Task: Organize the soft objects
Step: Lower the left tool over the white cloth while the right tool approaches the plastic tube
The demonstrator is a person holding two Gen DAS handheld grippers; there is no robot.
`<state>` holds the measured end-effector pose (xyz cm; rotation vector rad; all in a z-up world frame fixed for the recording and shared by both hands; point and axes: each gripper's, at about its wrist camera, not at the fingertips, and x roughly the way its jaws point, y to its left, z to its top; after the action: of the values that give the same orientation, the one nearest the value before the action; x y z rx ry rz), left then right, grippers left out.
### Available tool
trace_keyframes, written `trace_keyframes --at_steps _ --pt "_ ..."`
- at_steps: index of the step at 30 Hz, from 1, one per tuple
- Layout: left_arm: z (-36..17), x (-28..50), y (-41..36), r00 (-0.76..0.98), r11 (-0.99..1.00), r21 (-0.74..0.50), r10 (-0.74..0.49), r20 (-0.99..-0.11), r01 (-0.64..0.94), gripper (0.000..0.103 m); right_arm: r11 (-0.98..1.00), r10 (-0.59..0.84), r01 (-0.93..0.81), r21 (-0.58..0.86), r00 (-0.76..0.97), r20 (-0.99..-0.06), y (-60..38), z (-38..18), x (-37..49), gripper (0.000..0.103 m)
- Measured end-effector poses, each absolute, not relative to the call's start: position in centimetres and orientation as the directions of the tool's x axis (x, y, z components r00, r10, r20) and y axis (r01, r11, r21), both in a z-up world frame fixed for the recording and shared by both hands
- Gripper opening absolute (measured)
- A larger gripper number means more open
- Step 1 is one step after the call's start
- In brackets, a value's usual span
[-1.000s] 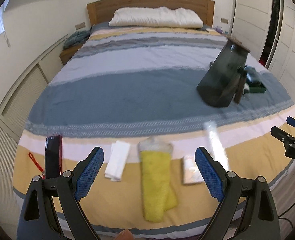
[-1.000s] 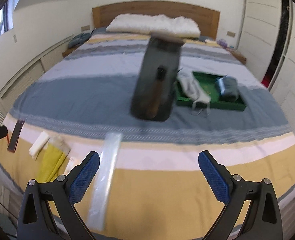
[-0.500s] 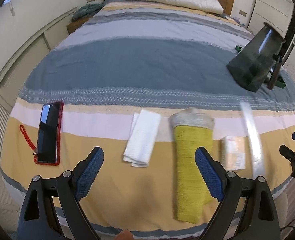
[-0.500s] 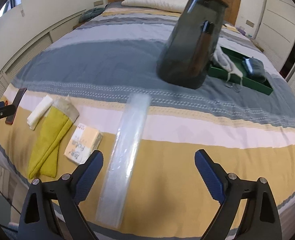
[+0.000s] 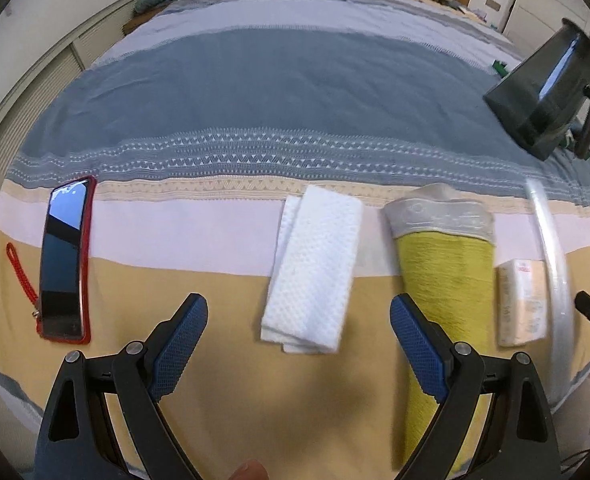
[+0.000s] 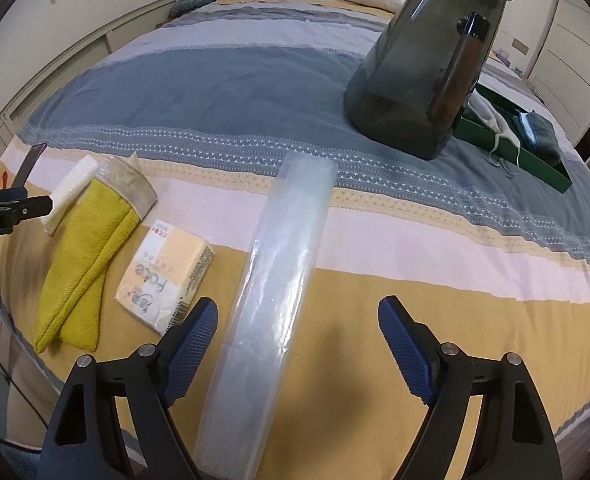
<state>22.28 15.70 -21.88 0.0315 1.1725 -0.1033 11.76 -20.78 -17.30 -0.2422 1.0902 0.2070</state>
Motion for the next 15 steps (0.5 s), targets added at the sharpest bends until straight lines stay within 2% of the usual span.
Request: trace_keyframes --at_steps 15 --pt "-24.8 24.6 15.6 0.33 0.991 -0.01 -0.055 -0.942 0.137 0.089 0.952 0.024 -0.289 -0.102 0.404 -0.915 -20.0 -20.9 13.6 0.073"
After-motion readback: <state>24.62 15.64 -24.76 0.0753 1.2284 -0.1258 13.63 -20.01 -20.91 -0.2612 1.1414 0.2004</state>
